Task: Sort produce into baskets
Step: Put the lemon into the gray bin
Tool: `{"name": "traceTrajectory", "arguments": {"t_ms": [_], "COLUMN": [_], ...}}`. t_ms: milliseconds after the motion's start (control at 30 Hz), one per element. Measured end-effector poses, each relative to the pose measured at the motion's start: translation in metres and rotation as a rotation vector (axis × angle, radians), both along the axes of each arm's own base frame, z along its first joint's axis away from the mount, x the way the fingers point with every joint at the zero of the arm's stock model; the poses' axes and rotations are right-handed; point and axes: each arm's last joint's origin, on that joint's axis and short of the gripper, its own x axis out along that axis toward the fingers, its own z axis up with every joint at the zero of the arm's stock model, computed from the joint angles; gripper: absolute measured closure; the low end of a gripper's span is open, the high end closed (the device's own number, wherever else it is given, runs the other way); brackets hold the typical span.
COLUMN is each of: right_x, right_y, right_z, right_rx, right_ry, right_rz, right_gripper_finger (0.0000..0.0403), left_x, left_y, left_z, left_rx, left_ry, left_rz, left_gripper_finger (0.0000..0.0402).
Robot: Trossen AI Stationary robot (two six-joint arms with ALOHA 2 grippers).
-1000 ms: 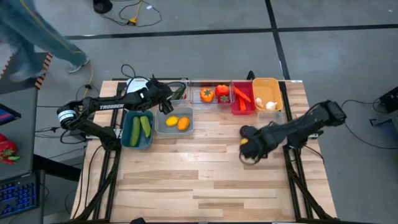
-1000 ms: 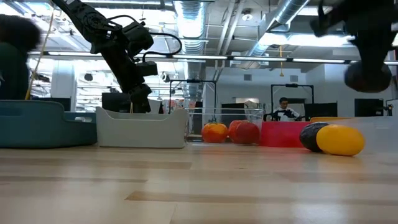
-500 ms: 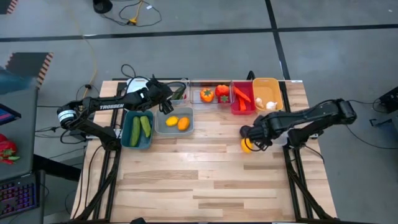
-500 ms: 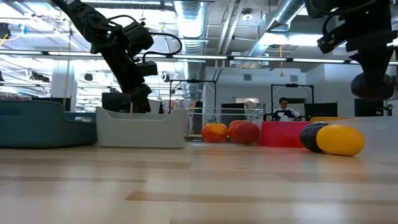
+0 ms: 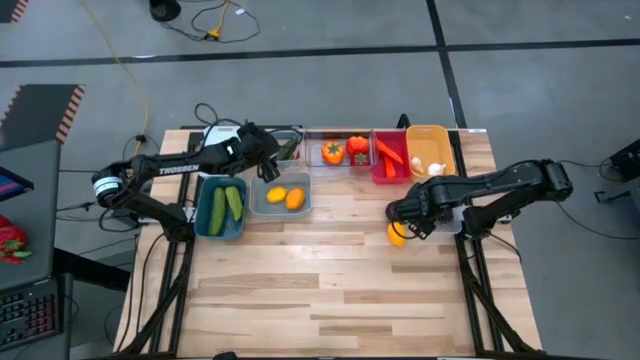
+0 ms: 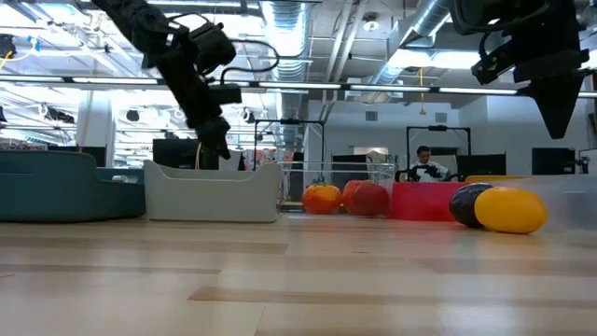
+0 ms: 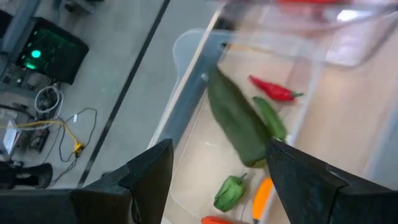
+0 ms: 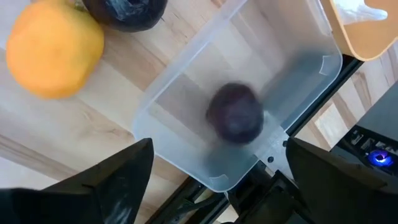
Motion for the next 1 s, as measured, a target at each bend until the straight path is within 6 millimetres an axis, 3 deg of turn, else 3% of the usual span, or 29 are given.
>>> {"name": "traceTrajectory", "arguments": {"t_ms": [200,467,733,1000], "right_x": [0.001,0.019,0.037,0.05], "right_y": [0.001,0.015,0.036,0.045], "right_z": [0.0,-0.002,-0.003,-0.032], "right_rx": [0.001,0.058,0.076,0.005], "right_ry": [-0.015,-0.226,-0.417,-0.352], "right_rz": [0.003,0.05,0.139,0.119], "right_gripper_finger": [0.0023,0.0023,0.0023,0.0023], "left_x": [0.022,0.05,0.063,0.066], "left_y": [-0.02,-0.07,-0.127,-0.168], "left_z": [0.042,0.093,0.098,0.1], "left_rx": [-0.021,-0.093,-0.199,-0.244], "left_ry": [-0.008,-0.162,-0.247,-0.29], "left_rz": [-0.111,-0.275,-0.416,-0.512], "left_gripper_finger": [0.0159,0.0159,0.0159,0.0159]}}
